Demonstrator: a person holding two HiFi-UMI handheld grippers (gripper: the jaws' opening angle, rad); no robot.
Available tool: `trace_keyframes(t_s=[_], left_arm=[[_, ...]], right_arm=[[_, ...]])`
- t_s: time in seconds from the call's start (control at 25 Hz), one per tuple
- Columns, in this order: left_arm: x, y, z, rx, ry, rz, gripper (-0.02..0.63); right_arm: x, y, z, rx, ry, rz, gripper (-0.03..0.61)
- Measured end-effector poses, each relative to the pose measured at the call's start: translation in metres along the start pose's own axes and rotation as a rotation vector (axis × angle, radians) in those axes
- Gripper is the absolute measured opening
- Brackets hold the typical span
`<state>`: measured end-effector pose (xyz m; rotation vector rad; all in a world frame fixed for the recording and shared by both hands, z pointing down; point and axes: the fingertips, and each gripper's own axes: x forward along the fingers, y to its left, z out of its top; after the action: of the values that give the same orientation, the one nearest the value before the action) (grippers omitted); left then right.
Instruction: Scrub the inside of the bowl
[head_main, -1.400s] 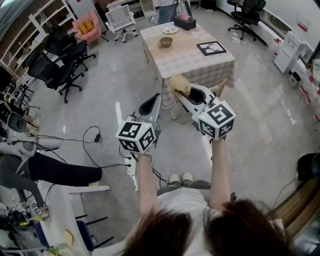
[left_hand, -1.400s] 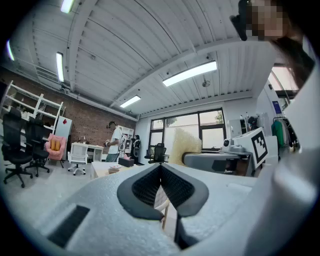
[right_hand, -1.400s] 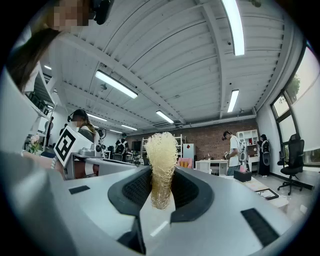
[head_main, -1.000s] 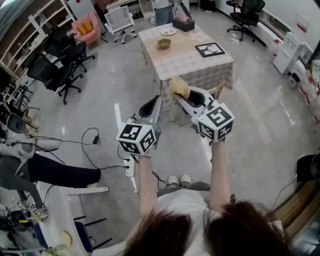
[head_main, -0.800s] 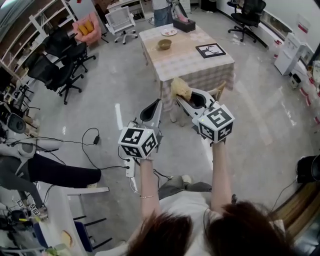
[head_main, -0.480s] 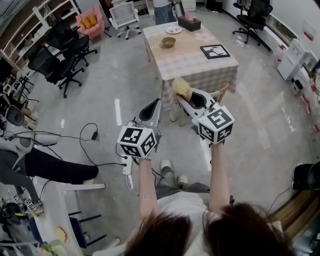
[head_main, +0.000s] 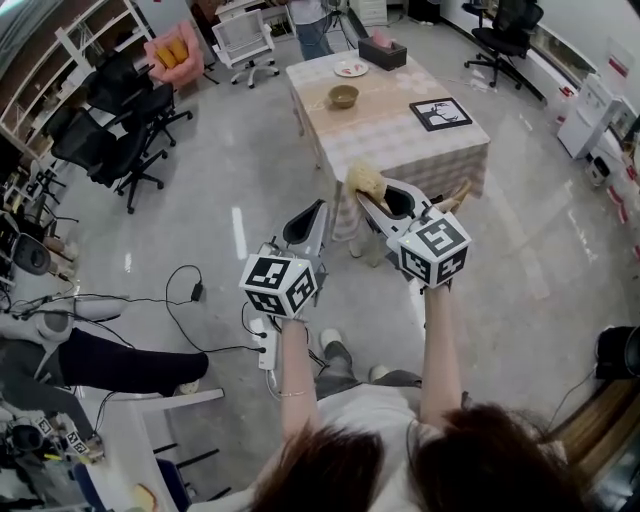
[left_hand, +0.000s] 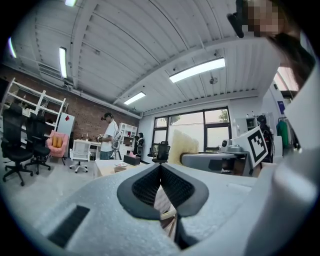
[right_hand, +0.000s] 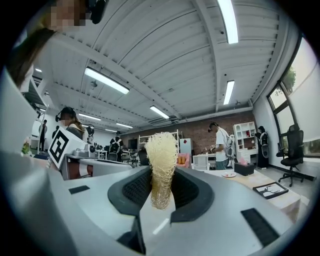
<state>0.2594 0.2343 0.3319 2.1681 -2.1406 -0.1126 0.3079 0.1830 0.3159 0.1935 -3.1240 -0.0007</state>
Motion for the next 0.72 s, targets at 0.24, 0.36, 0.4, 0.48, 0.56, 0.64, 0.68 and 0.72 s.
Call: trace_keyframes(t_s=[0.24, 0.36, 0.4, 0.48, 0.56, 0.64, 0.68, 0.72], left_arm=[[0.025, 0.055, 0.002, 0.008, 0.027, -0.022, 0.011], [0.034, 0.08, 0.002, 0.001, 0.031, -0.03, 0.011], [0.037, 0.088, 0.001, -0.001, 0.031, -0.033, 0.011], [0.044, 0.103, 0.001, -0.005, 0.034, -0.043, 0.011], [0.049, 0.116, 0.001, -0.009, 0.035, -0.054, 0.011], [0.054, 0.129, 0.003, -0.012, 0.035, -0.066, 0.011], [0.056, 0.135, 0.003, -0.013, 0.036, -0.073, 0.011], [0.058, 0.14, 0.003, -0.012, 0.037, -0.08, 0.011]], right_arm=[[0.057, -0.016, -0.007, 0.024, 0.004, -0.021, 0.095], [0.082, -0.021, -0.012, 0.03, 0.013, -0.028, 0.095], [0.09, -0.023, -0.013, 0.029, 0.016, -0.031, 0.095], [0.104, -0.028, -0.015, 0.027, 0.021, -0.041, 0.095], [0.116, -0.032, -0.016, 0.027, 0.026, -0.053, 0.095], [0.128, -0.036, -0.017, 0.029, 0.027, -0.067, 0.095], [0.133, -0.037, -0.017, 0.03, 0.026, -0.075, 0.095], [0.139, -0.039, -0.018, 0.032, 0.024, -0.082, 0.095]])
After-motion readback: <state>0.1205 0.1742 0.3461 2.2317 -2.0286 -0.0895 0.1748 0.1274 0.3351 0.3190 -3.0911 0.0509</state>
